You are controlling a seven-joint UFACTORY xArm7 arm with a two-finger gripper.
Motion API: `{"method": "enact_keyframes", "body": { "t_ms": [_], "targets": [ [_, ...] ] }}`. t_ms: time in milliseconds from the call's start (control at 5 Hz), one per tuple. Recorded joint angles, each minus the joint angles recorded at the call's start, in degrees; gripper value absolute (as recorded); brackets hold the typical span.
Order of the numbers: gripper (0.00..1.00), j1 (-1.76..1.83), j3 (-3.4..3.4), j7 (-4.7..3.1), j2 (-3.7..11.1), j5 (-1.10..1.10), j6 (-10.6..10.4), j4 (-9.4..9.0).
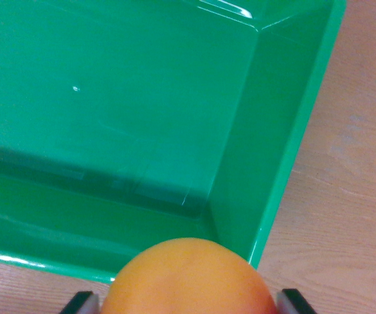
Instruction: Pick fruit
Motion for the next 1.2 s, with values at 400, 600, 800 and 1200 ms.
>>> {"method": "enact_keyframes", "body": {
  "t_ms": [400,600,800,1200],
  "targets": [
    [1.00,0.02,0.04,-0.17,-0.36,0.08,0.9,0.58],
    [1.00,0.02,0.04,-0.17,-0.36,0.08,0.9,0.58],
    [1.00,0.03,0.07,-0.29,-0.61,0.13,1.6,0.97],
    [1.00,0.04,0.08,-0.33,-0.71,0.15,1.8,1.13]
  ]
}}
